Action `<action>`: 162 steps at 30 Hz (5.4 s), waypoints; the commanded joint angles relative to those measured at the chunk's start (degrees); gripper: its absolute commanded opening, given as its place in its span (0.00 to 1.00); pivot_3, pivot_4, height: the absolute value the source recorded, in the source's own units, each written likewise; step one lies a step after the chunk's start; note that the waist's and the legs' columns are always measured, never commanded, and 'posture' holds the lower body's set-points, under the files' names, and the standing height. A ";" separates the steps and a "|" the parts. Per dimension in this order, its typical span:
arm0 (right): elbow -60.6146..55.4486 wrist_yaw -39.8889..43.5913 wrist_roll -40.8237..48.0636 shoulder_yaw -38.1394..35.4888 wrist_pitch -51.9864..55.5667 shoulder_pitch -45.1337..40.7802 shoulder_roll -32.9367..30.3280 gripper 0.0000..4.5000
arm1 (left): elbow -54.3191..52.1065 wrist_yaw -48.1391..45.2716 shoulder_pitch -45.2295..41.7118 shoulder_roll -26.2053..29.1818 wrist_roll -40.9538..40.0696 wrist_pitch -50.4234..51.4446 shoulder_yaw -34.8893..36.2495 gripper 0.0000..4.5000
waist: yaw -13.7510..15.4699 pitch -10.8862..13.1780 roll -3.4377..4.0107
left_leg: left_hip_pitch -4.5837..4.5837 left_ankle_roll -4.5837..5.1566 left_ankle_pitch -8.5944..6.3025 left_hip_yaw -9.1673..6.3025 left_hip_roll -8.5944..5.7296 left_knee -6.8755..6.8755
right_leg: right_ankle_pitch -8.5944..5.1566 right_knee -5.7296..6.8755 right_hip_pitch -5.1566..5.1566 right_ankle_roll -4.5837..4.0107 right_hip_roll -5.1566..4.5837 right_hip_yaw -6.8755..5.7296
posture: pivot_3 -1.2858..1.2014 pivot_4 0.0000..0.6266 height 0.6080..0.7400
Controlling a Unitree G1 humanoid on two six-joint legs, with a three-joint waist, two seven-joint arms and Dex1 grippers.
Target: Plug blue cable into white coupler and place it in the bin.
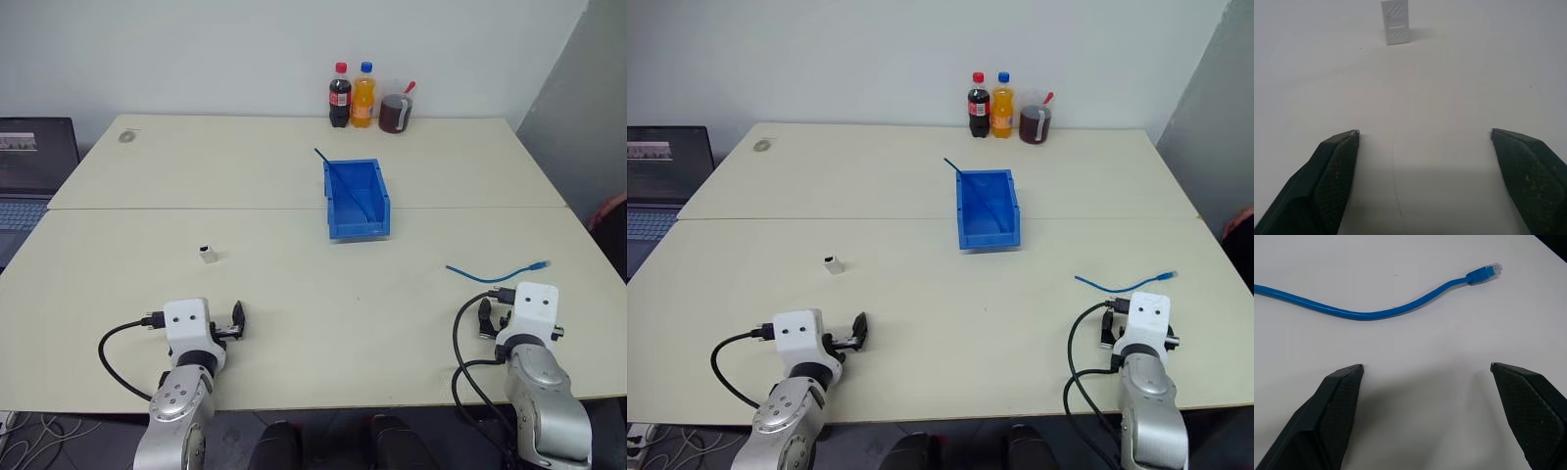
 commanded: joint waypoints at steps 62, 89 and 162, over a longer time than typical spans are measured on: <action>32.62 -20.65 6.50 -20.40 4.44 -39.67 5.25 0.53 | 35.59 -70.84 -53.81 22.30 -11.01 -13.48 -21.23 1.00 | -1.39 0.37 0.40 | -0.31 0.01 0.03 0.24 0.00 0.09 | 0.18 0.31 -0.33 -0.30 0.53 -0.06 | 0.52 0.24 1.00; 17.17 44.48 4.07 22.24 -34.50 -20.14 -44.84 0.00 | 0.88 -47.20 -14.13 27.30 -17.24 5.76 4.33 1.00 | -2.76 0.65 0.56 | -0.36 0.06 0.00 -0.22 0.16 0.07 | -0.02 0.23 -0.36 -0.06 0.59 -0.07 | 0.52 0.24 1.00; -11.64 43.74 44.15 9.63 2.70 -12.37 -40.42 1.00 | 44.51 -77.06 -36.44 38.74 -4.86 -18.40 -23.22 0.68 | -0.22 1.89 -0.18 | 0.49 0.00 -0.03 -0.30 0.04 0.20 | -0.27 0.33 0.79 -0.16 0.37 -0.42 | 0.52 0.24 1.00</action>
